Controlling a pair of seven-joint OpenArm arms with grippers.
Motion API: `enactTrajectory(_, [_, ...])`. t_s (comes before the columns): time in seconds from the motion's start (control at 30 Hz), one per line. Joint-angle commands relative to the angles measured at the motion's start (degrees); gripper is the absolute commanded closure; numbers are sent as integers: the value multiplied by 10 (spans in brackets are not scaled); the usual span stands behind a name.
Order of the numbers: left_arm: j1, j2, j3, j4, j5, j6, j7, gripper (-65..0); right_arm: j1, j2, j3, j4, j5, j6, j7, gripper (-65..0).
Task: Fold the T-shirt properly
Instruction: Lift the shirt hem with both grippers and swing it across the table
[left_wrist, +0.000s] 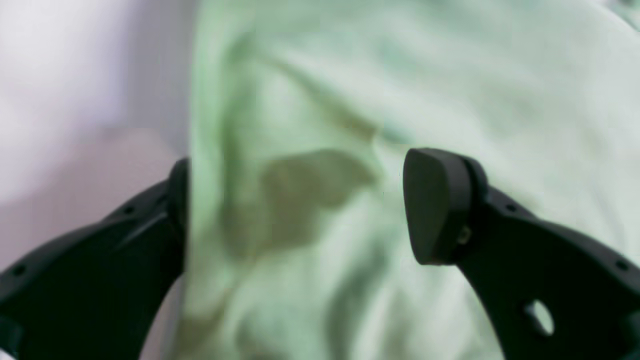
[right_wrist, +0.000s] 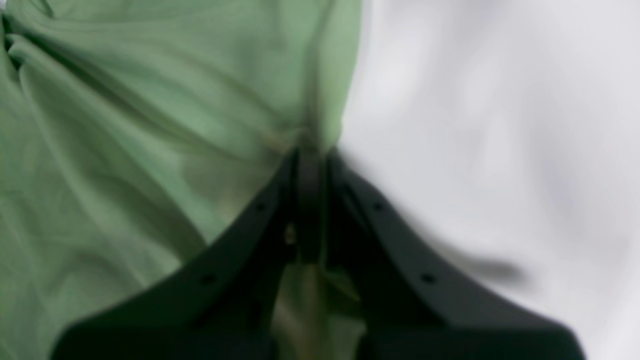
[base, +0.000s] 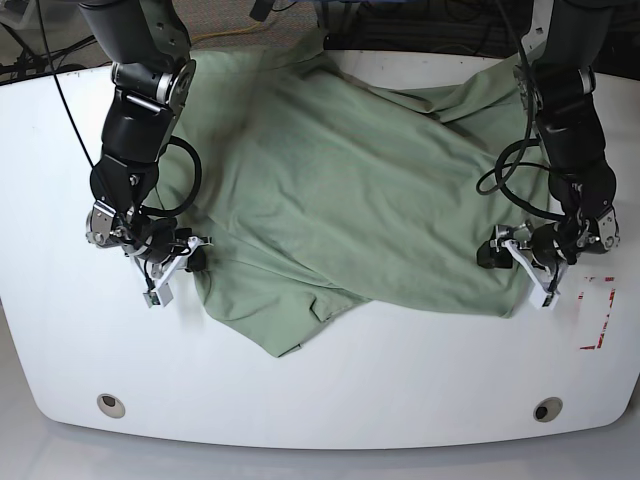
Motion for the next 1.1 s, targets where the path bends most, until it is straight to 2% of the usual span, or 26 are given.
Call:
enactTrajectory(0.0, [-7, -6, 0, 3, -12, -5, 21, -414, 18, 6, 1, 9, 10, 4, 10, 0])
enactTrajectory(0.17, [2, -7, -4, 2, -17, -4, 15, -221, 18, 6, 1, 9, 10, 4, 10, 0])
enactTrajectory(0.23, [5, -7, -2, 2, -17, -4, -1, -94, 18, 6, 1, 9, 10, 4, 10, 0])
enactTrajectory(0.3, [9, -8, -3, 2, -17, -2, -9, -1, 18, 6, 1, 9, 10, 4, 10, 0])
enactTrajectory(0.43, [31, -7, -4, 27, -19, 32, -13, -3, 18, 6, 1, 9, 10, 4, 10, 0])
enactTrajectory(0.73, [60, -6, -1, 184, -17, 37, -8, -1, 19, 6, 1, 86, 11, 4, -26, 0])
enactTrajectory(0.83, [60, -6, -1, 228, -17, 39, 15, -1, 24, 8, 1, 106, 11, 4, -39, 0])
enactTrajectory(1.07, [60, -6, -1, 362, -17, 72, 34, -1, 65, 13, 0, 132, 11, 4, -58, 0])
